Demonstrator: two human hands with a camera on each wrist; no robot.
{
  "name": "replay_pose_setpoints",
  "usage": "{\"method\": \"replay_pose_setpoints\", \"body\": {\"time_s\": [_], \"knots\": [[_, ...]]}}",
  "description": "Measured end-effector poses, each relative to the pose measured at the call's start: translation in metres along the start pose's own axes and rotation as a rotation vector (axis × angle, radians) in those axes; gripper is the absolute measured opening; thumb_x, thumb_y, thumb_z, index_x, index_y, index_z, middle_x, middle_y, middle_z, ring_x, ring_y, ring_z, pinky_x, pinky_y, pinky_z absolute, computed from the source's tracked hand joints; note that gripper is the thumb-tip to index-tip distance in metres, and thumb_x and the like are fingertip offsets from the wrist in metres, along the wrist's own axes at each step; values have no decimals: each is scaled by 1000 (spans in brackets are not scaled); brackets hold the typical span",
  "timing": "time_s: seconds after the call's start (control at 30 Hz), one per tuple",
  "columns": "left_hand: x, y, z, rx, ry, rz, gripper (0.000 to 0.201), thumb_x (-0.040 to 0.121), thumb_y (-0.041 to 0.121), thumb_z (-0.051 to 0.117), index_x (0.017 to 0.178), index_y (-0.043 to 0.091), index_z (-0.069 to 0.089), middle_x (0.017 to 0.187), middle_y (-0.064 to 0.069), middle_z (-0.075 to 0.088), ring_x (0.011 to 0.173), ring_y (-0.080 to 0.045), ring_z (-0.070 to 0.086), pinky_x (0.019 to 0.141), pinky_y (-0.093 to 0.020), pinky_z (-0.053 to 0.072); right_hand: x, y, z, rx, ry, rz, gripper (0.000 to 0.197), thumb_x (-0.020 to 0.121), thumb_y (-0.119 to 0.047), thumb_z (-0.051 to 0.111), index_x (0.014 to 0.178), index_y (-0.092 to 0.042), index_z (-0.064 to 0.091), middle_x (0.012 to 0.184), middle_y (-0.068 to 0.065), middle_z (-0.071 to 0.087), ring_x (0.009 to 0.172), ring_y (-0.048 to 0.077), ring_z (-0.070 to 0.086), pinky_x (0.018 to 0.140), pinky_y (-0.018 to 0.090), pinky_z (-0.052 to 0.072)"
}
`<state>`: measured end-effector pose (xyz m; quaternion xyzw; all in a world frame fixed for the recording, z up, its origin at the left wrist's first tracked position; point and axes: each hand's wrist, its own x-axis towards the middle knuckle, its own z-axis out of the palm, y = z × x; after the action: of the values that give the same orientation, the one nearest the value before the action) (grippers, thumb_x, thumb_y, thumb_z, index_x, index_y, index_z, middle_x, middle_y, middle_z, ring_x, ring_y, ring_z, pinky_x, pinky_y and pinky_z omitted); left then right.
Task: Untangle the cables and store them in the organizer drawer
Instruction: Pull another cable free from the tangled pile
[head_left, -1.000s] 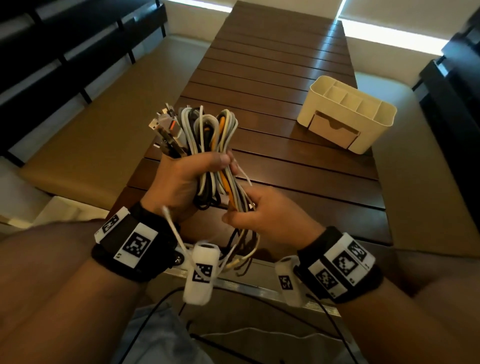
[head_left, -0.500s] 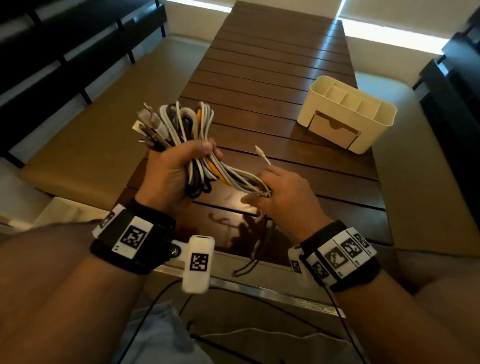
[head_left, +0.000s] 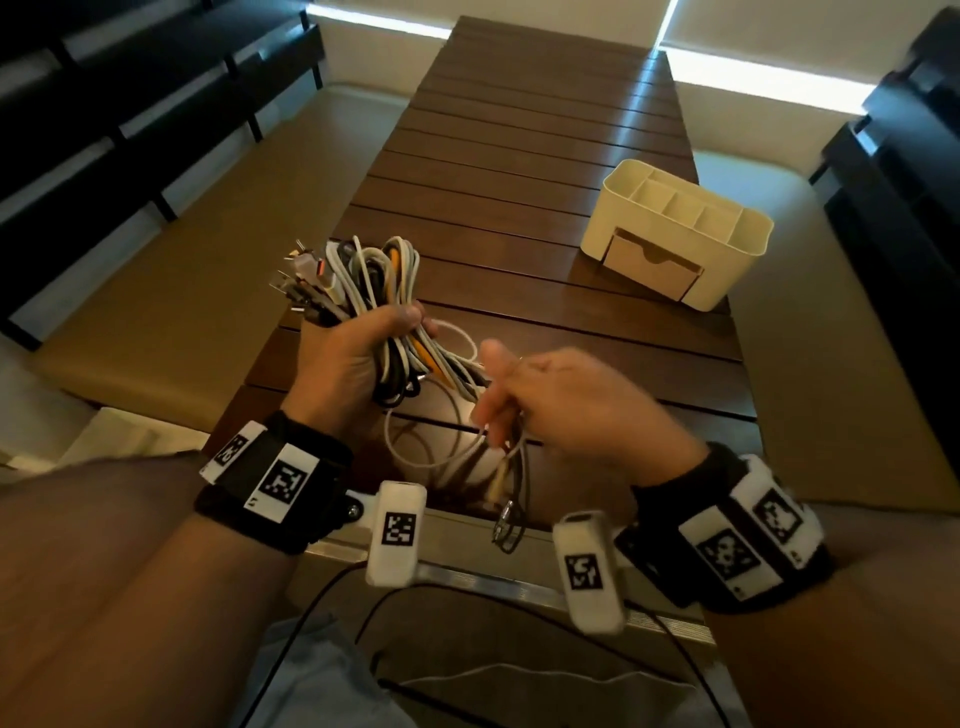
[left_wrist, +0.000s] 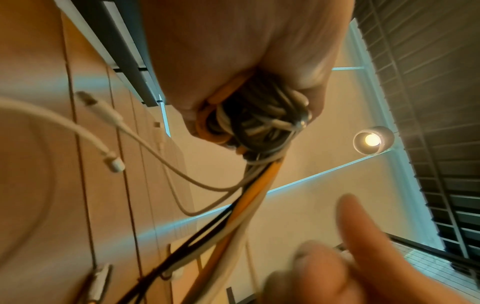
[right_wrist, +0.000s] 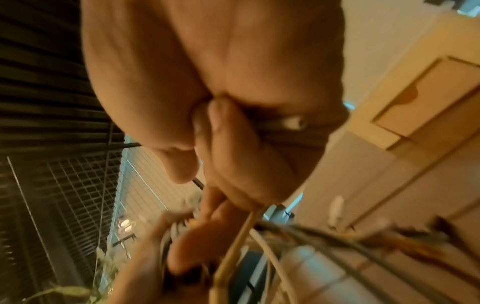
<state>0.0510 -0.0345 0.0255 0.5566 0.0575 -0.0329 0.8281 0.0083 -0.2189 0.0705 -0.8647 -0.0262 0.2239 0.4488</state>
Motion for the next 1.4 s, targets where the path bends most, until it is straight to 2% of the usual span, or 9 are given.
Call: {"method": "replay_pose_setpoints", "body": {"time_s": [0.1, 0.2, 0.47, 0.7, 0.87, 0.97, 1.1, 1.27, 1.4], "knots": [[-8, 5, 2, -63, -47, 4, 7, 78, 11, 64, 83, 9, 68, 83, -11, 66, 80, -24, 63, 79, -44, 53, 3, 1, 17, 99, -99, 124, 79, 96, -70, 18, 97, -14, 74, 82, 1, 77, 42, -1, 51, 41, 18, 34], [-15, 9, 4, -147, -103, -19, 8, 76, 12, 61, 81, 10, 66, 78, -7, 65, 72, -19, 63, 71, -33, 56, 10, 3, 19, 327, -66, 197, 84, 93, -74, 19, 109, -7, 68, 87, 13, 77, 34, 4, 43, 38, 21, 24], [-26, 4, 15, -385, -234, -242, 6, 77, 11, 60, 76, 9, 66, 73, -7, 63, 62, -19, 65, 63, -32, 58, 19, 8, 12, 690, 134, 192, 27, 100, -35, 55, 93, -10, 62, 56, -2, 48, 42, 8, 27, 37, 21, 21], [-26, -12, 22, -328, -144, -292, 14, 71, 13, 63, 82, 5, 65, 69, -8, 66, 61, -19, 66, 67, -32, 57, 21, 13, 8, 465, 358, 47, 19, 99, -27, 56, 87, -17, 65, 56, -5, 50, 46, 9, 44, 50, 31, 35], [-27, -15, 23, -241, -146, -227, 8, 71, 9, 67, 76, 6, 72, 70, -10, 67, 69, -24, 67, 74, -37, 57, 13, 8, 5, 363, 310, -103, 21, 104, -23, 48, 96, -19, 67, 60, -12, 61, 51, 0, 52, 49, 15, 37], [-26, -19, 21, -212, -132, -219, 19, 72, 11, 65, 88, 3, 71, 78, -13, 68, 73, -25, 68, 74, -40, 59, 12, 6, 6, 256, 310, -109, 26, 103, -27, 48, 95, -15, 70, 65, -5, 63, 48, 1, 48, 50, 21, 37], [-24, -22, 20, -232, -140, -237, 24, 72, 6, 66, 94, -2, 69, 81, -15, 68, 72, -22, 69, 68, -35, 60, 11, 2, 2, 157, 262, -108, 37, 104, -28, 44, 78, -10, 64, 49, -11, 54, 41, 0, 44, 44, 15, 34], [-23, -24, 18, -245, -174, -239, 16, 74, 4, 66, 89, -1, 69, 77, -13, 68, 70, -20, 69, 67, -32, 60, 9, 5, -1, 253, 189, -161, 34, 104, -13, 39, 72, -13, 50, 56, -2, 48, 44, 10, 40, 45, 23, 32], [-22, -23, 14, -238, -217, -234, 15, 75, 7, 62, 83, 3, 74, 82, -14, 70, 73, -19, 69, 69, -30, 60, 11, 9, -4, 559, 97, -121, 31, 94, -20, 44, 92, 9, 55, 51, -1, 37, 41, 7, 30, 44, 25, 24]]}}
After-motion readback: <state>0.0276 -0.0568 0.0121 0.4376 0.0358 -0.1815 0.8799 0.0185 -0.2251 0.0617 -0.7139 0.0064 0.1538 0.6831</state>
